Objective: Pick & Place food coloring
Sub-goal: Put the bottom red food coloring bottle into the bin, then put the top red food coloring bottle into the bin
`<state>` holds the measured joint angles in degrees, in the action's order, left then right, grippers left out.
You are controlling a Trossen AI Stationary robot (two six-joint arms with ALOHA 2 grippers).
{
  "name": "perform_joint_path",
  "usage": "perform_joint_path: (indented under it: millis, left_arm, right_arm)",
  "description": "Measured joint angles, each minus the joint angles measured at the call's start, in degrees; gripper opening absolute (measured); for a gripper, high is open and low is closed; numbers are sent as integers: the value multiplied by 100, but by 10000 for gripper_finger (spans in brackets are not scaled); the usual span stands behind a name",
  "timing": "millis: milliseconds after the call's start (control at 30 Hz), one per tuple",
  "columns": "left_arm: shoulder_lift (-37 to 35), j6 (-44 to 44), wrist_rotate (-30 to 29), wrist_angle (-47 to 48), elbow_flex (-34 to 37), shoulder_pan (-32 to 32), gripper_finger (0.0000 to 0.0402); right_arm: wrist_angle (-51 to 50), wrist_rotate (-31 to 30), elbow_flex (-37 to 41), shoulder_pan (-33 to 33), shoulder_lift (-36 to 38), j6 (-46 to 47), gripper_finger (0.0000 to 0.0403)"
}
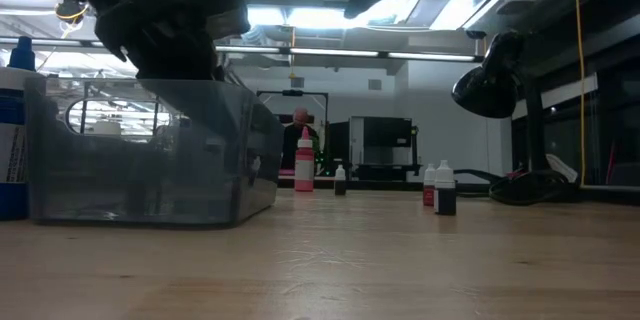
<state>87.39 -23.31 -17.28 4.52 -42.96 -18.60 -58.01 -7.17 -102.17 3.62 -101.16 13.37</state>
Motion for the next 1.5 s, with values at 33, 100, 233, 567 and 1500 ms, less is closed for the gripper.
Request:
perform_joint_path:
  millis: [33,100,233,567,1500]
  left_arm:
    - [0,2,-15,-9,0,-6,44]
    - [0,57,-13,-27,2,34,44]
    - [176,141,87,-48,10,122,44]
    - [459,153,206,-350,2,149,44]
    - [-110,151,176,-221,-4,261,122]
  right_arm:
    - [-6,-3,0,0,0,-2,283]
    - [-6,-8,0,0,0,-7,283]
    - [-13,-73,0,0,-2,-4,283]
    - [-79,-77,0,-1,-4,7,283]
    - [-189,-86,0,0,3,9,283]
